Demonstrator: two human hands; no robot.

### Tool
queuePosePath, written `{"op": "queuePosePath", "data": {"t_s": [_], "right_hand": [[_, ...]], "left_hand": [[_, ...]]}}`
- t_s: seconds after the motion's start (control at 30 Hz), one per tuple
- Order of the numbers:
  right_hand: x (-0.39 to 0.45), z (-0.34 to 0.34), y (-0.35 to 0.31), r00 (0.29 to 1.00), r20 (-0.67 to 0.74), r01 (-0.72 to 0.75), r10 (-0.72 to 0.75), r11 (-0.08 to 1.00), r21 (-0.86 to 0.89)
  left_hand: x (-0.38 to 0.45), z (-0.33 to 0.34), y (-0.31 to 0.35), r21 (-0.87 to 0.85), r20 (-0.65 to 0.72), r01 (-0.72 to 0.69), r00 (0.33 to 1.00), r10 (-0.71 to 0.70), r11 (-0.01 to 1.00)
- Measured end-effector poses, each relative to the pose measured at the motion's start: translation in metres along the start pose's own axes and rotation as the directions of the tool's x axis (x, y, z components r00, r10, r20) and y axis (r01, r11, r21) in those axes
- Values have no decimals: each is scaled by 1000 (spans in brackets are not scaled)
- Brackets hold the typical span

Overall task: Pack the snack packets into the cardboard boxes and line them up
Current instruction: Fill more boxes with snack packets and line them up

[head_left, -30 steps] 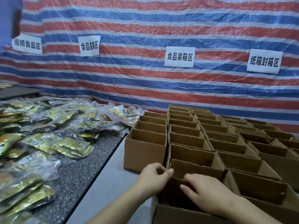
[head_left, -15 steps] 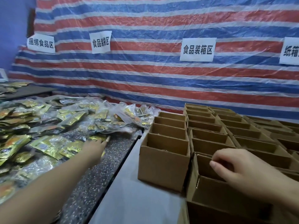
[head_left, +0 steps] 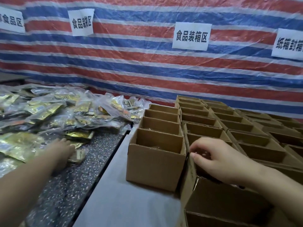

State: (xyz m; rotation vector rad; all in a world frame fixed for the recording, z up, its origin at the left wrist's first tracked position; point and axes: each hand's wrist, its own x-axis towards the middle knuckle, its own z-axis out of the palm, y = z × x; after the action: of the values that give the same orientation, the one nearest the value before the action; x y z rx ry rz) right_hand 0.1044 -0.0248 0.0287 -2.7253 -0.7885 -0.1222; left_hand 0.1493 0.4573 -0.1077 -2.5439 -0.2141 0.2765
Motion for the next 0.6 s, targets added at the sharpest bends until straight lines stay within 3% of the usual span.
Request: {"op": "queuePosePath", "data": {"t_s": [0.1,0.2,0.4,0.47,0.6], "right_hand": [[0,4,-4,1000,1,23,-23,999,27],[-4,1,-13,1000,0,21,-21,999,43],[-26,-16,-33,998,-58,46,-40,993,110],[-34,-23,-37,996,-87,53,-35,976,213],[-51,-42,-51,984,-171,133,-51,850,510]], "left_hand": [[-9,-7,6,-166,-48,-11,999,3,986],[-28,-34,17,-244,-199,-13,979,-37,970],[-105,-150,26,-505,-485,-88,852,-198,859],[-142,-192,29,-643,-535,-215,813,-230,735],[-208,-267,53,-828,-536,-457,817,-215,326]]}}
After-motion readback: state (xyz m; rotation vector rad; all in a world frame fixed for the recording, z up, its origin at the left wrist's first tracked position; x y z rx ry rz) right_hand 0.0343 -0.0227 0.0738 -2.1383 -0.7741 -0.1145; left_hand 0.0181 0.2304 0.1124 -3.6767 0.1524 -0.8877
